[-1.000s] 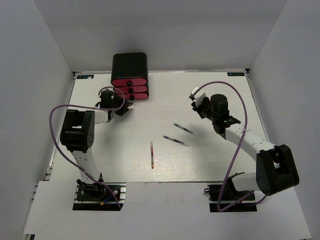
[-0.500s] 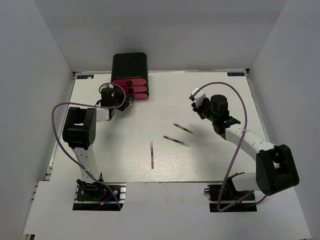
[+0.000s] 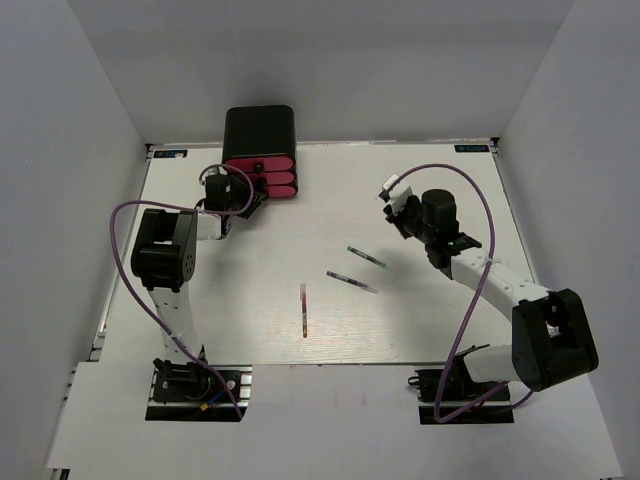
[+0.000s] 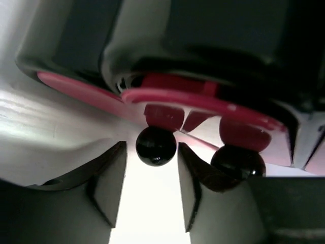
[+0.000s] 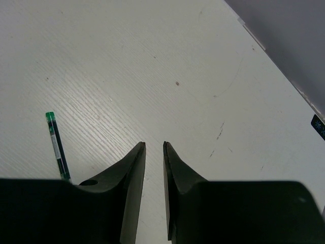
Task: Sort the stationery into containers
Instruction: Open the drawer in the storage box.
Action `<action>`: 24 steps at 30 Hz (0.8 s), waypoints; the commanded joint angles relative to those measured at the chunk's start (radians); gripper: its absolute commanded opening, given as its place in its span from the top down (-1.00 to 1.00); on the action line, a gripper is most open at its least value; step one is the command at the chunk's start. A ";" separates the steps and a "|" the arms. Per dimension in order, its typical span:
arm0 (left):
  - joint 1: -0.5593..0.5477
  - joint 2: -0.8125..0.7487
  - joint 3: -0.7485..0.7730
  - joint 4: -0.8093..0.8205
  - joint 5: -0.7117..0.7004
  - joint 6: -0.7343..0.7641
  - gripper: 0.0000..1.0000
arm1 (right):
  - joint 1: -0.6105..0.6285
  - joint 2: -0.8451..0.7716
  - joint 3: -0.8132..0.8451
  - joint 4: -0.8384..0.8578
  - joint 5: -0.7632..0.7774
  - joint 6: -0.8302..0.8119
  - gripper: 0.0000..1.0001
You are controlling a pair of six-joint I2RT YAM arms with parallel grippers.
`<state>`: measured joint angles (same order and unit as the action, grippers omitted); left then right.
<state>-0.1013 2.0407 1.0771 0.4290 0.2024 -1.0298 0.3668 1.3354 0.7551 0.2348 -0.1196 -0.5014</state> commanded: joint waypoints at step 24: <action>-0.011 -0.165 -0.270 0.148 0.037 0.043 0.53 | -0.003 0.005 -0.020 -0.018 -0.112 -0.022 0.27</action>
<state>-0.1070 1.9266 0.8230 0.6010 0.2245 -1.0252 0.3664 1.3357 0.7292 0.2241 -0.1799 -0.5102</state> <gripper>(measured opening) 0.426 0.355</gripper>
